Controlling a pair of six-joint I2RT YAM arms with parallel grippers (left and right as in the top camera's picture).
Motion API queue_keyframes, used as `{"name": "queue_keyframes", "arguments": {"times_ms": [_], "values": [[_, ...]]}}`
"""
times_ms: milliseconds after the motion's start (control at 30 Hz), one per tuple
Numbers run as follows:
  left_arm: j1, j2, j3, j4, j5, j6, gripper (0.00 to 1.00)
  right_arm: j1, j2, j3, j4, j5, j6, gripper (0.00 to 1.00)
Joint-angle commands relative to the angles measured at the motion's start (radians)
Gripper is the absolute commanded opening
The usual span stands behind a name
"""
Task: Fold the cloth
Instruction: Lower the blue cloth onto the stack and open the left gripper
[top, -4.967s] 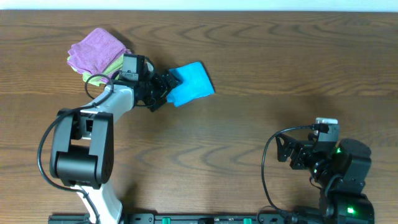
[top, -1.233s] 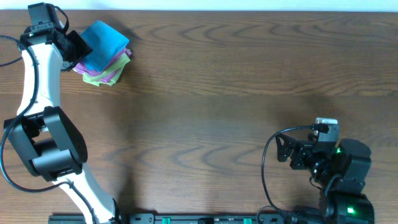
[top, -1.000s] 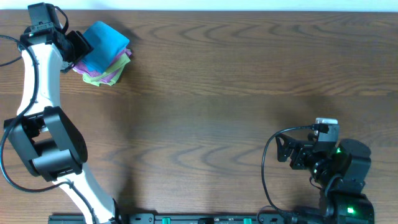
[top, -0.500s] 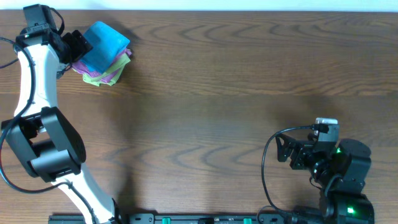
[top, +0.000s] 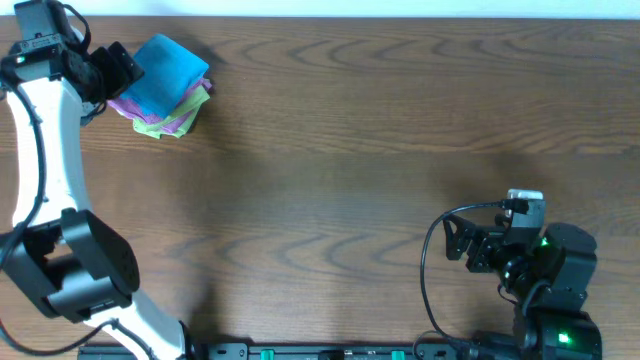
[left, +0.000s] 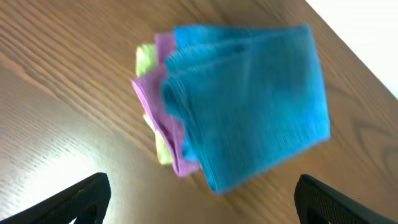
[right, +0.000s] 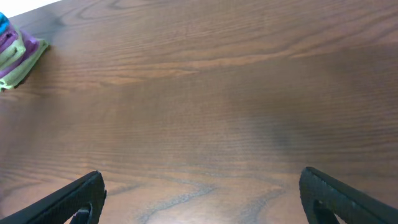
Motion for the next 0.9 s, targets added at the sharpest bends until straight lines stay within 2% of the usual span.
{"name": "queue_keyframes", "arguments": {"times_ms": [0, 233, 333, 633, 867], "values": [[-0.027, -0.028, 0.024, -0.034, 0.055, 0.068, 0.95, -0.010, -0.005, -0.003, -0.001, -0.007, 0.011, 0.99], [-0.079, -0.046, 0.024, -0.081, 0.128, 0.065, 0.96, -0.010, -0.005, -0.003, -0.001, -0.007, 0.011, 0.99], [-0.093, -0.046, 0.024, -0.078, 0.219, 0.060, 0.95, -0.010, -0.005, -0.003, -0.001, -0.007, 0.011, 0.99], [-0.106, -0.068, 0.024, -0.202, 0.191, 0.099, 0.95, -0.010, -0.005, -0.003, -0.001, -0.007, 0.011, 0.99], [-0.141, -0.205, 0.022, -0.321, 0.125, 0.154, 0.95, -0.010, -0.005, -0.003, -0.001, -0.007, 0.011, 0.99]]}}
